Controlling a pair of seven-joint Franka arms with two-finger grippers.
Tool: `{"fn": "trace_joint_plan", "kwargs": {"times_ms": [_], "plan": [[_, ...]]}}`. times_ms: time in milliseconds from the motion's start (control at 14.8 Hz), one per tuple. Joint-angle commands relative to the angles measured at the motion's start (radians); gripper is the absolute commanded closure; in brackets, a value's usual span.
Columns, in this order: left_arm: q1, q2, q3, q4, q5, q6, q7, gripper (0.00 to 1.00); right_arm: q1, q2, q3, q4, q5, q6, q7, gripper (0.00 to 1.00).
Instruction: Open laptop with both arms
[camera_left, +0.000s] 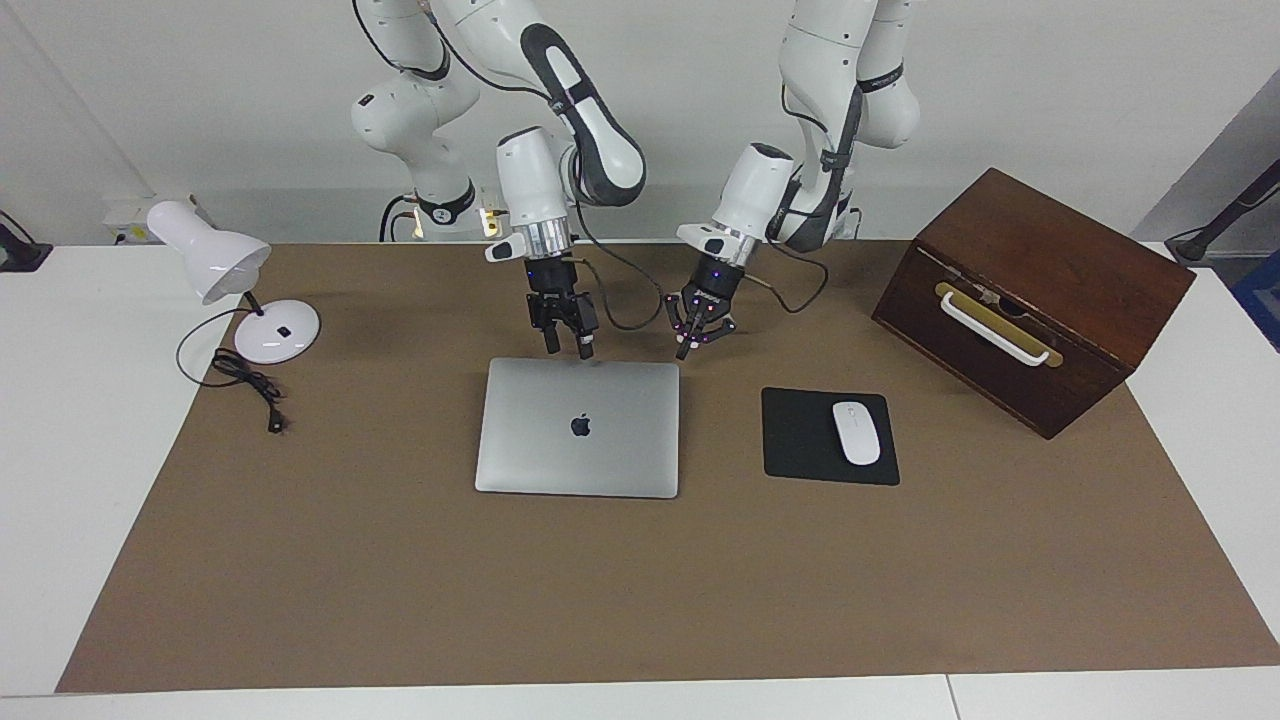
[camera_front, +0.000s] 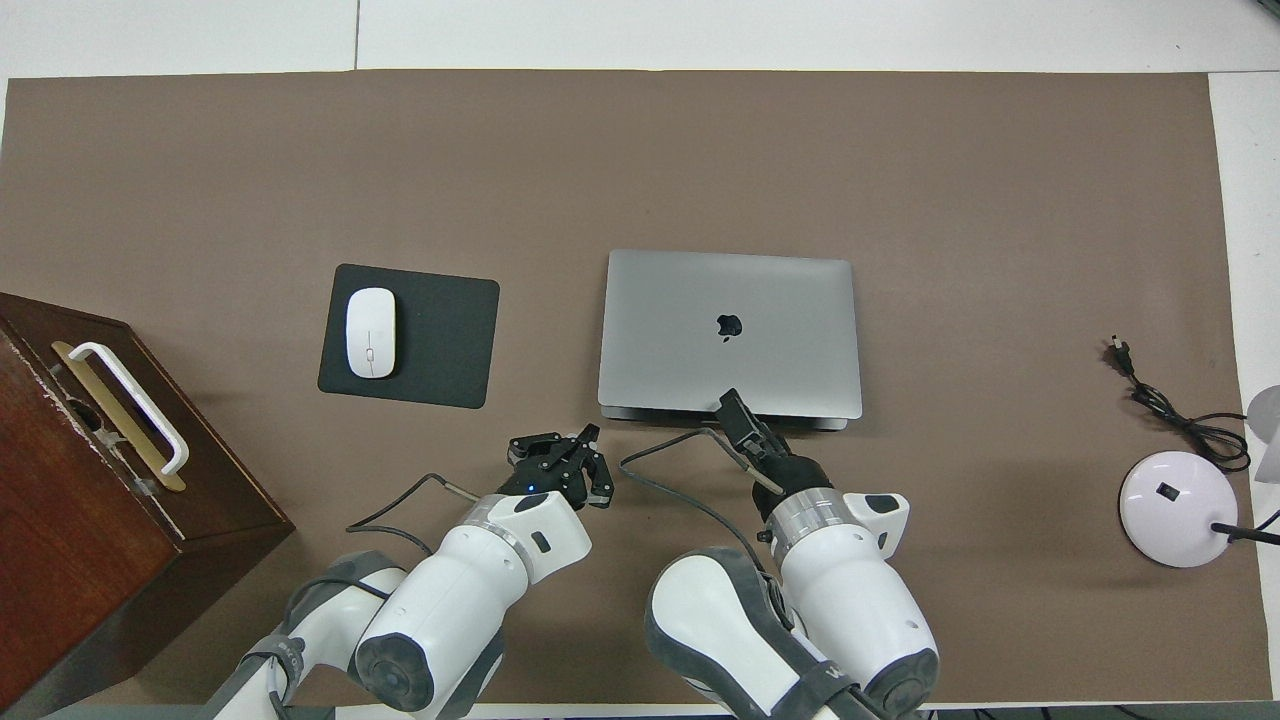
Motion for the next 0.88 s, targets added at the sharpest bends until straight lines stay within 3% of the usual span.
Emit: {"fn": "trace_joint_plan", "kwargs": {"times_ms": [0, 810], "plan": [[-0.002, 0.035, 0.006, 0.002, -0.011, 0.037, 0.025, 1.00, -0.022, 0.010, 0.005, 0.020, 0.001, -0.016, -0.034, 0.01], [0.034, 0.138, 0.006, 0.143, -0.010, 0.039, 0.014, 1.00, -0.042, 0.016, 0.005, 0.035, 0.001, -0.032, -0.036, 0.01]]}}
